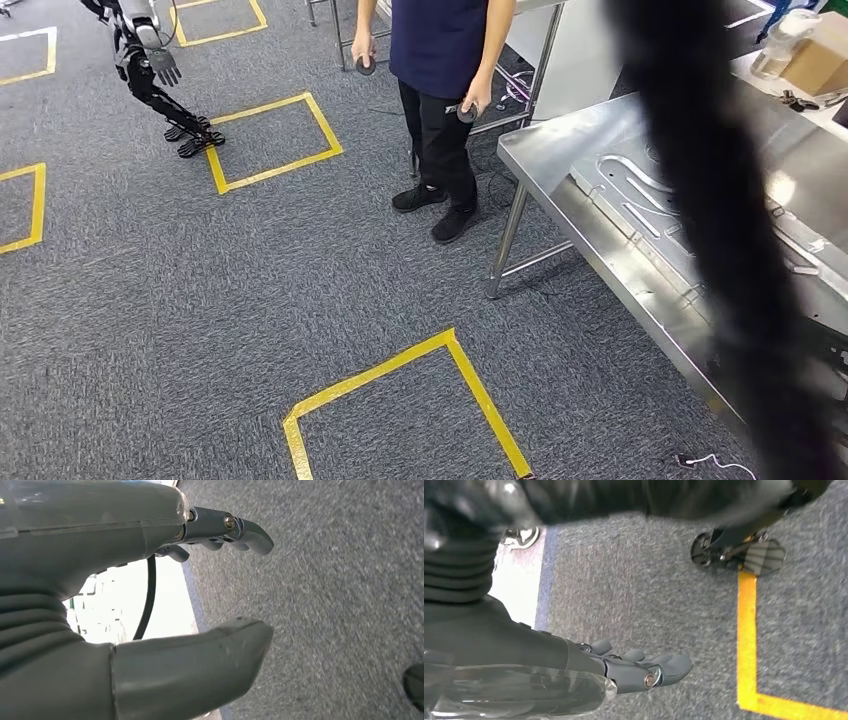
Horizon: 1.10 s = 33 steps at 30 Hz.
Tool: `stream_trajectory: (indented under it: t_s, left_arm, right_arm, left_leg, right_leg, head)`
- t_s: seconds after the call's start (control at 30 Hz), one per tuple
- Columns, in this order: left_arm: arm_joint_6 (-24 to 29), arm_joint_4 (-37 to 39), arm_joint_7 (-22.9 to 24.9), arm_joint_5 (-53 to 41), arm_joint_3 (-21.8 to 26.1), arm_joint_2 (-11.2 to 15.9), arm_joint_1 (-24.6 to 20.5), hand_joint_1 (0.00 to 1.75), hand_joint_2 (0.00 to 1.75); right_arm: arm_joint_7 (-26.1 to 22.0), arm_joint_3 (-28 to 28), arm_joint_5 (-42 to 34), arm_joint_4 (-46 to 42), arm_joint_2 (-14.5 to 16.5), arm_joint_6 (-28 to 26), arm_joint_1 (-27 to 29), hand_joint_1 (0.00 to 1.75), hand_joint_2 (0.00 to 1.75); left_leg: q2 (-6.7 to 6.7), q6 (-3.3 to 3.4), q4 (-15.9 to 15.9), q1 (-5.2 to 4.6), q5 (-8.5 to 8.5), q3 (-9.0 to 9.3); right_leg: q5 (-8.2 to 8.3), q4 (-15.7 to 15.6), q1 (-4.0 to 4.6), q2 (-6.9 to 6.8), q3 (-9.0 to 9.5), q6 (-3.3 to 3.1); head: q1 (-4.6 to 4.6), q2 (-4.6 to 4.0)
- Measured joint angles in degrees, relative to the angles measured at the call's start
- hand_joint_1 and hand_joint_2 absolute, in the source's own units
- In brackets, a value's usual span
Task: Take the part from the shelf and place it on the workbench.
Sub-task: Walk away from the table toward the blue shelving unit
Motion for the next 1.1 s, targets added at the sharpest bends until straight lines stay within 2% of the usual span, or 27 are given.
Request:
stream_trajectory:
  t_s: [0.03,0.17,0.33,0.37,0.43,0.47,0.53,0.57,0.6,0.63,0.67,0.73,0.77,0.8,0.87,0.9,0.97,1.03,1.07,1.1]
  left_arm:
    - [0.0,0.0,0.0,0.0,0.0,0.0,0.0,0.00,1.75]
    - [-0.5,0.1,-0.3,0.4,0.2,0.1,-0.1,0.00,1.75]
    - [-0.9,0.1,-0.4,0.0,0.6,0.3,-0.1,0.00,1.75]
    - [-0.9,0.1,-0.2,-0.1,0.6,0.3,-0.1,0.00,1.75]
    - [-0.7,0.1,0.3,-0.1,0.6,0.2,0.0,0.00,1.75]
    - [-0.5,0.1,0.7,-0.1,0.6,0.1,0.0,0.00,1.75]
    - [-0.1,0.1,1.4,-0.3,0.7,0.0,0.2,0.00,1.75]
    - [0.0,0.1,1.7,-0.4,0.7,0.0,0.3,0.00,1.75]
    - [0.0,0.1,1.8,-0.6,0.7,0.0,0.4,0.00,1.75]
    - [0.0,0.1,1.9,-0.7,0.7,0.1,0.5,0.00,1.75]
    - [-0.1,0.1,2.0,-0.7,0.8,0.1,0.4,0.00,1.75]
    - [-0.2,0.1,2.0,-0.7,0.8,0.1,0.3,0.00,1.75]
    - [-0.2,0.1,2.0,-0.7,0.8,0.1,0.2,0.00,1.75]
    - [-0.2,0.1,2.0,-0.7,0.9,0.1,0.1,0.00,1.75]
    - [-0.2,0.1,2.0,-0.6,0.9,0.1,0.2,0.00,1.75]
    - [-0.3,0.1,2.0,-0.5,0.9,0.1,0.2,0.00,1.75]
    - [-0.6,0.1,2.0,-0.1,1.0,0.2,0.2,0.00,1.75]
    - [-0.8,0.1,2.0,0.2,1.1,0.3,0.1,0.00,1.75]
    - [-0.8,0.1,2.0,0.2,1.1,0.5,0.1,0.00,1.75]
    - [-0.8,0.1,2.0,0.3,1.1,0.6,0.1,0.00,1.75]
  right_arm:
    - [0.0,0.0,0.0,0.0,0.0,0.0,0.0,0.00,0.00]
    - [0.3,0.0,0.6,0.0,0.0,0.1,0.0,0.00,1.75]
    - [0.6,0.1,1.1,0.1,0.0,0.1,0.1,0.00,1.75]
    - [0.6,0.1,1.1,0.2,-0.1,0.2,0.1,0.00,1.75]
    - [0.5,0.1,1.1,0.2,-0.1,0.3,0.2,0.00,1.75]
    - [0.5,0.1,1.2,0.3,-0.2,0.4,0.3,0.00,1.75]
    - [0.6,0.2,1.3,0.4,-0.2,0.4,0.5,0.00,1.75]
    - [0.8,0.3,1.5,0.4,-0.1,0.3,0.6,0.00,1.75]
    - [1.2,0.4,1.7,0.4,0.0,0.1,0.7,0.00,1.75]
    - [1.7,0.4,1.9,0.4,0.0,-0.1,0.7,0.00,1.75]
    - [2.1,0.5,2.1,0.4,0.1,-0.4,0.7,0.00,1.75]
    - [2.5,0.8,2.4,0.4,0.1,-0.5,0.8,0.00,1.75]
    - [2.6,1.0,2.5,0.4,0.2,-0.6,0.8,0.00,1.75]
    - [2.6,1.2,2.7,0.5,0.3,-0.6,0.7,0.00,1.75]
    - [2.6,1.6,3.3,0.5,0.5,-0.4,0.4,0.00,1.75]
    - [2.7,1.8,3.7,0.4,0.5,-0.3,0.2,0.00,1.75]
    - [2.7,2.4,4.3,0.4,0.8,-0.1,0.0,0.00,1.75]
    - [2.9,3.0,4.8,0.4,1.1,-0.1,0.0,0.00,1.75]
    - [3.0,3.1,4.9,0.4,1.1,0.0,0.0,0.00,1.75]
    - [3.2,3.3,5.0,0.4,1.2,0.0,0.0,0.00,1.75]
  left_leg:
    - [0.00,-0.22,0.0,0.06,0.03,0.00]
    - [0.00,-1.04,0.1,0.18,-0.09,0.01]
    - [-0.02,-0.58,0.6,-0.04,-0.41,-0.26]
    - [-0.08,-0.52,0.2,0.19,-0.19,-0.05]
    - [-0.24,-0.42,-1.1,0.56,0.44,0.53]
    - [-0.33,-0.36,-1.6,0.77,0.77,0.78]
    - [-0.54,-0.26,-1.6,0.73,0.96,0.55]
    - [-0.78,-0.29,-1.5,0.73,0.95,0.35]
    - [-1.14,-0.36,-1.2,0.76,0.90,0.18]
    - [-1.63,-0.50,-0.9,0.81,0.81,0.03]
    - [-2.20,-0.74,-0.5,0.91,0.65,-0.10]
    - [-3.30,-1.51,0.7,1.05,0.13,-0.60]
    - [-3.80,-1.96,1.2,1.06,-0.06,-0.96]
    - [-4.24,-2.39,1.6,1.08,-0.14,-1.36]
    - [-5.22,-3.14,1.8,1.25,0.05,-1.94]
    - [-5.05,-3.38,2.0,1.38,-0.03,-2.15]
    - [-2.78,-3.60,5.0,1.36,-1.87,-3.61]
    - [0.03,-3.65,12.2,1.26,-5.63,-7.03]
    - [0.56,-3.70,15.8,1.26,-7.13,-8.77]
    - [0.82,-3.70,18.1,1.26,-7.68,-9.80]
  right_leg:
    - [-0.04,0.1,0.07,0.00,-0.04,-0.14]
    - [-0.20,0.4,0.12,-0.01,-0.15,-0.46]
    - [-0.29,0.5,-0.09,-0.09,-0.14,-0.18]
    - [-0.35,0.5,-0.01,-0.18,-0.05,-0.04]
    - [-1.54,1.7,0.09,-0.36,-0.37,0.36]
    - [-3.05,3.9,0.10,-0.40,-1.24,0.57]
    - [-7.06,11.0,-0.17,-0.40,-4.52,0.97]
    - [-8.36,14.3,-0.36,-0.41,-6.07,1.18]
    - [-8.58,16.0,-0.62,-0.41,-6.87,1.42]
    - [-7.60,15.5,-0.90,-0.39,-6.58,1.65]
    - [-5.71,12.8,-1.21,-0.19,-5.18,1.85]
    - [-2.56,5.5,-1.62,1.75,-1.58,2.02]
    - [-1.90,3.2,-1.66,2.61,-0.50,1.84]
    - [-1.90,2.3,-1.51,3.17,-0.15,1.52]
    - [-1.96,2.5,-1.18,2.27,-0.32,0.61]
    - [-1.85,2.4,-1.12,1.56,-0.27,0.16]
    - [-1.67,2.1,-1.12,-0.01,-0.15,-0.87]
    - [-1.73,2.0,-0.74,-1.71,-0.18,-1.54]
    - [-1.79,2.0,-0.54,-2.58,-0.19,-1.69]
    - [-1.87,2.0,-0.39,-3.45,-0.18,-1.76]
  head:
    - [0.00,0.00]
    - [-0.01,0.00]
    - [-0.01,0.00]
    - [0.00,0.00]
    - [0.02,0.00]
    - [0.03,0.00]
    - [0.01,0.00]
    - [0.00,0.00]
    - [0.00,0.00]
    - [0.01,0.00]
    - [0.01,0.00]
    - [0.02,0.00]
    - [0.01,0.00]
    - [0.02,0.00]
    - [-0.01,0.00]
    - [-0.01,0.00]
    - [-0.03,0.00]
    - [-0.04,0.00]
    - [-0.04,0.00]
    - [-0.03,0.00]
